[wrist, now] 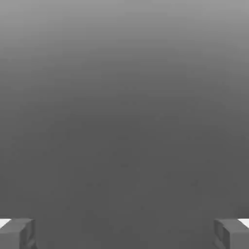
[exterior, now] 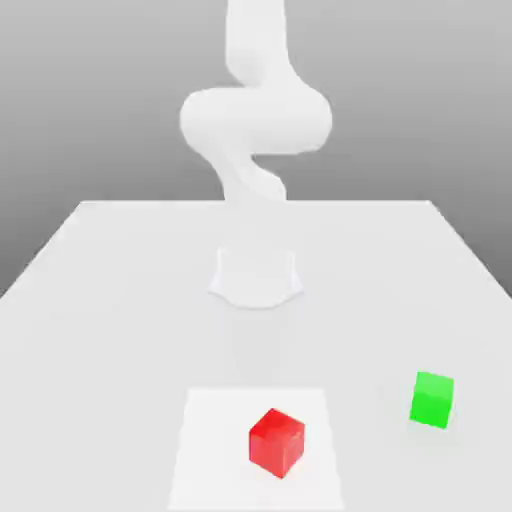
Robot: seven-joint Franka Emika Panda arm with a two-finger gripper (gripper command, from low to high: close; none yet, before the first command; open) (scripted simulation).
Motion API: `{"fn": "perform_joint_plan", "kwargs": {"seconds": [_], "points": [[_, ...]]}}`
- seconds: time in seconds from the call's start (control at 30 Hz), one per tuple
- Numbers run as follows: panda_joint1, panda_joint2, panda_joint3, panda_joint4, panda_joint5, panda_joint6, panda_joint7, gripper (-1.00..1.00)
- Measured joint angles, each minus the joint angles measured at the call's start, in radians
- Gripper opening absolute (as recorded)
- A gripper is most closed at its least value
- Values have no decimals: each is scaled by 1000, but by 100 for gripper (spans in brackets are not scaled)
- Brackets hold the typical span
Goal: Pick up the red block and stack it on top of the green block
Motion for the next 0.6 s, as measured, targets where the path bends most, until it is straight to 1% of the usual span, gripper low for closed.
{"fn": "perform_joint_plan", "kwargs": {"seconds": [0.17,0.3,0.47,0.6], "points": [[118,192,-101,-67,75,85,-233,0],[191,343,-156,-119,131,149,-411,0],[248,527,-186,-184,181,232,-619,0],[266,664,-186,-238,171,303,-750,0]]}}
